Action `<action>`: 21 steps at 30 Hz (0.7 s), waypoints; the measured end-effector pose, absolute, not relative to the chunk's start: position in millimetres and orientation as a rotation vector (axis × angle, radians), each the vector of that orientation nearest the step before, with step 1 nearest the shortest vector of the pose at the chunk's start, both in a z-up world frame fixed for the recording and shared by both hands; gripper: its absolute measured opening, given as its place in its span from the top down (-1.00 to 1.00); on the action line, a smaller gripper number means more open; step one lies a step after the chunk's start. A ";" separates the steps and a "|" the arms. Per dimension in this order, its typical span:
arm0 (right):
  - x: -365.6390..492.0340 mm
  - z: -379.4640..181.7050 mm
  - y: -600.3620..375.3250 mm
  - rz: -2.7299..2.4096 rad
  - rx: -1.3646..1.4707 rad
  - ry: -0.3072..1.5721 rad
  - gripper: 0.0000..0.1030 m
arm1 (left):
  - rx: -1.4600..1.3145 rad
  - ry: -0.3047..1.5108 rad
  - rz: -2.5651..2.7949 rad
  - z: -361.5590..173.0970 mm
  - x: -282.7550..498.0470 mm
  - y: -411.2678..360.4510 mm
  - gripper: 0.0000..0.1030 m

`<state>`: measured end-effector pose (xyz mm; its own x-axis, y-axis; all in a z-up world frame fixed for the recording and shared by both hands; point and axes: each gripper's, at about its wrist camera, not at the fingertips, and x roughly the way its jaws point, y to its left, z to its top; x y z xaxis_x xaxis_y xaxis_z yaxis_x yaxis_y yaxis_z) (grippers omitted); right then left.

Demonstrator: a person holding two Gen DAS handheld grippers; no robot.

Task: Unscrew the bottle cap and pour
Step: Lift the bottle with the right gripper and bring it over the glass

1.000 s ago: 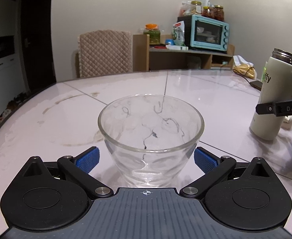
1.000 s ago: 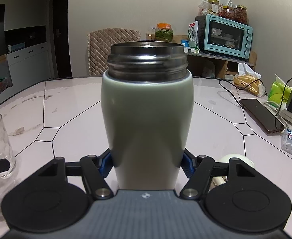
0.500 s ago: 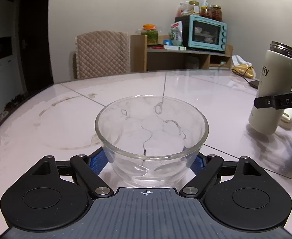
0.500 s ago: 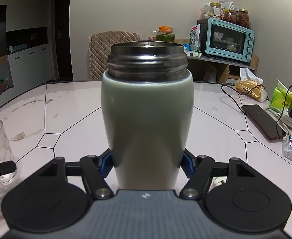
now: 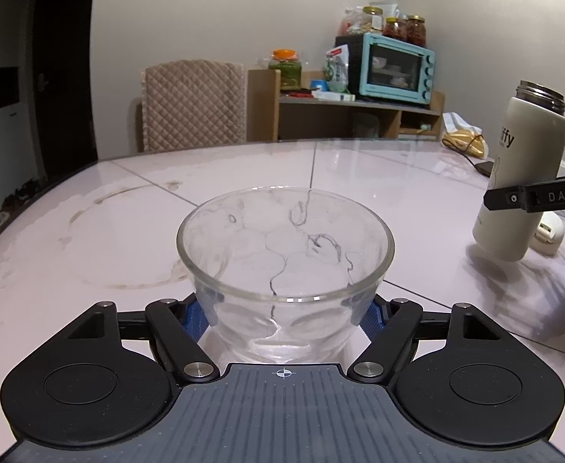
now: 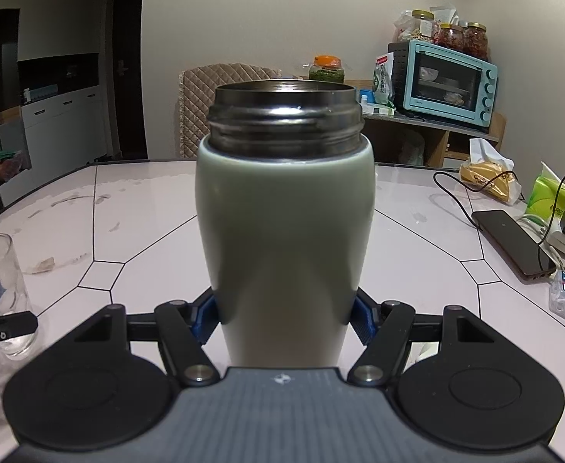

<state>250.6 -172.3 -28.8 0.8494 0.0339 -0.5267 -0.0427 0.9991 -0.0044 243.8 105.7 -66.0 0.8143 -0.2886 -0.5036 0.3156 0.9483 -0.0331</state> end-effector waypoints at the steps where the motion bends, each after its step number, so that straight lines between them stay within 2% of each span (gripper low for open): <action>1: 250.6 -28.2 -171.4 0.044 -0.019 0.553 -0.35 | 0.057 0.527 -0.325 -66.2 243.1 105.5 -0.52; 21: 252.3 -5.2 -145.8 0.210 -0.206 0.533 -0.35 | 0.100 0.487 -0.418 -50.9 241.5 92.1 -0.52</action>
<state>252.3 -145.8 -5.2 0.8411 0.1437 -0.5214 -0.2502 0.9581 -0.1396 241.5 92.1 -50.9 0.8011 -0.3657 -0.4738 0.4127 0.9108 -0.0051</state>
